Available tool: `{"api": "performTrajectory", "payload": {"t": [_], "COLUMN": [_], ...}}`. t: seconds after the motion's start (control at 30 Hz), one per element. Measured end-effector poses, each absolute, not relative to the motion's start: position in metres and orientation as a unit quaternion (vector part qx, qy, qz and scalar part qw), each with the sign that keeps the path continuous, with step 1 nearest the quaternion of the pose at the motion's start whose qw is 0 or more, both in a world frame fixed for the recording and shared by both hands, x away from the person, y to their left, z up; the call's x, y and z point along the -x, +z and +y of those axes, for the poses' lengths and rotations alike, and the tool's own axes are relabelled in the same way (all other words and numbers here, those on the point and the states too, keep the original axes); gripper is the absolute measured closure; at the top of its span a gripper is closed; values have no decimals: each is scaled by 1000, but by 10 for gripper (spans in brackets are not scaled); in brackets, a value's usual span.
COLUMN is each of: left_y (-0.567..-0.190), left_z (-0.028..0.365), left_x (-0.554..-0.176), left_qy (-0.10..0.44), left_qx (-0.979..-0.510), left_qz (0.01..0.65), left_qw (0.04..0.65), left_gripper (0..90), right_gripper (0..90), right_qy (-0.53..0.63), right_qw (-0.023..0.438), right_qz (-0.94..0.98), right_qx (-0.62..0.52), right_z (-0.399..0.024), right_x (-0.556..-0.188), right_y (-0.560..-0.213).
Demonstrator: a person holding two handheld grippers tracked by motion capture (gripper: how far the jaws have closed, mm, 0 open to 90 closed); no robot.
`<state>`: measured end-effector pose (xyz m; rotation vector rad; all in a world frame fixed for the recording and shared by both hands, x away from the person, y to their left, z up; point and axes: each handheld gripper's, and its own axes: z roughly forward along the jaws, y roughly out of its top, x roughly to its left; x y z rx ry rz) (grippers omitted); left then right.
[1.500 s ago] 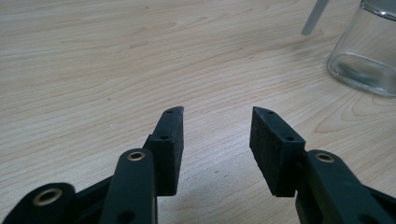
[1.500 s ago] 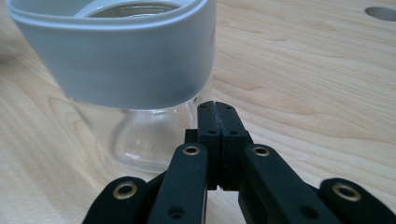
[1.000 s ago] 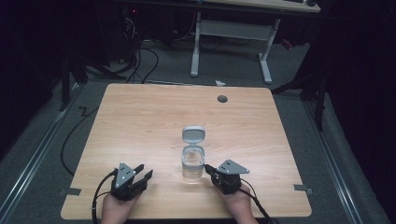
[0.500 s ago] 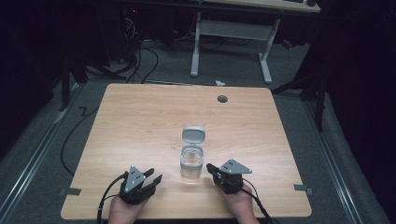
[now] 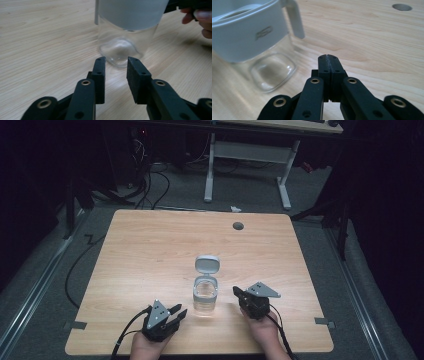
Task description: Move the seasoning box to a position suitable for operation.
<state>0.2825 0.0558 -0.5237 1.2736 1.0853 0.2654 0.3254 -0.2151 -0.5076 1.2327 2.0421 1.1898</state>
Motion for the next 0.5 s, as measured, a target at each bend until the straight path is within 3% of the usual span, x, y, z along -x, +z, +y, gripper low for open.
{"api": "performTrajectory", "payload": {"t": [0.27, 0.5], "left_y": [-521, -517], "left_z": [33, 19], "left_x": [-280, -282], "left_qy": [106, 98], "left_qx": [-579, -583], "left_qz": [469, 460], "left_qw": [658, 662], "left_gripper": [860, 896], "right_gripper": [900, 897], "right_qy": [444, 453], "right_qw": [234, 234], "right_qz": [740, 742], "right_qx": [-448, -436], "right_z": [-214, -205], "right_x": [-346, -355], "right_y": [-498, -488]}}
